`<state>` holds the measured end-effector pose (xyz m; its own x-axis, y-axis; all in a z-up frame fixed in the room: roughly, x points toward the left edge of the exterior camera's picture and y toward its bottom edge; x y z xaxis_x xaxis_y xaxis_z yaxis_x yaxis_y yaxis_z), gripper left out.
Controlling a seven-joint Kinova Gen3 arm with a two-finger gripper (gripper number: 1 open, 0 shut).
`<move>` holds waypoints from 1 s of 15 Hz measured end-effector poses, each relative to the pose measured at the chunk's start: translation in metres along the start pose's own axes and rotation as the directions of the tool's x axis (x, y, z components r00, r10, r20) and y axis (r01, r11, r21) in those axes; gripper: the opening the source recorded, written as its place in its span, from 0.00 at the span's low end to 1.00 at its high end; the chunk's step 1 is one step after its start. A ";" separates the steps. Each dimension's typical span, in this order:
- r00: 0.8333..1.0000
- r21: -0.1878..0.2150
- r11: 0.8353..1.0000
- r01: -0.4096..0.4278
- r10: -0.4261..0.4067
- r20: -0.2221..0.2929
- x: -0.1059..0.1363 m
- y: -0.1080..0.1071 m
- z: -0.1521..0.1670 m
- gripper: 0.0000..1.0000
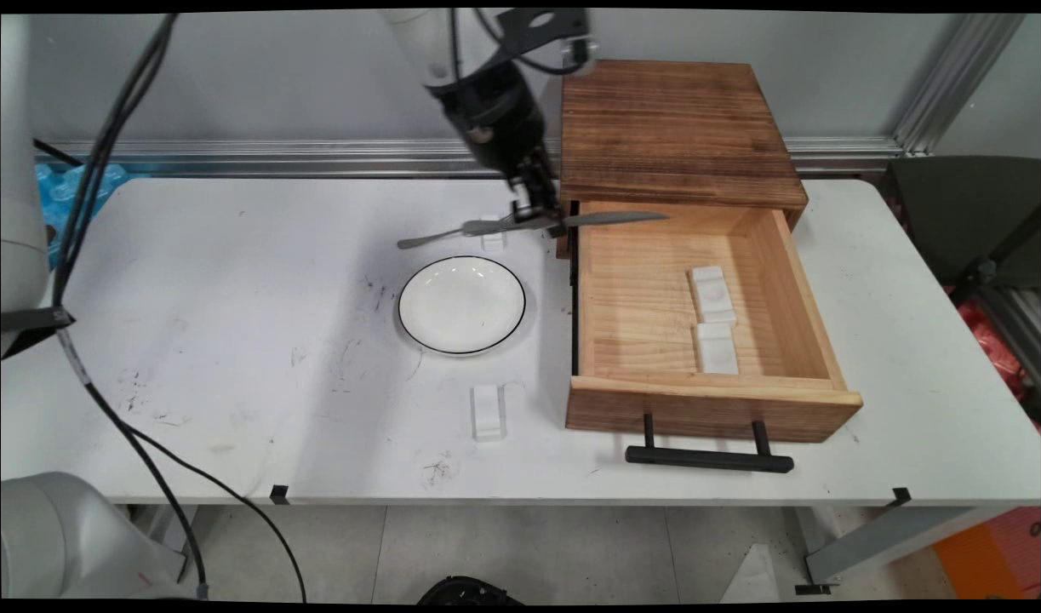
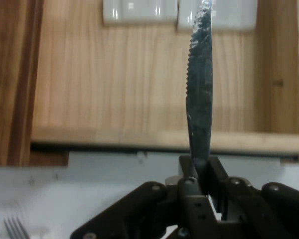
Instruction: Place the picked object into the drawer
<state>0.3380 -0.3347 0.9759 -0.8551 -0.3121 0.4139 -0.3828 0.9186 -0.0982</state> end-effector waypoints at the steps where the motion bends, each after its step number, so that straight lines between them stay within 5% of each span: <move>1: 1.000 0.001 1.000 0.000 0.000 -0.012 0.010 -0.001 0.004 0.00; 7: 0.998 0.009 1.000 -0.013 0.014 -0.064 0.060 0.000 0.037 0.00; 15: 0.997 -0.002 1.000 -0.007 0.007 -0.081 0.086 0.012 0.081 0.00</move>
<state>0.2315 -0.3702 0.9367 -0.8264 -0.2853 0.4855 -0.3765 0.9210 -0.0996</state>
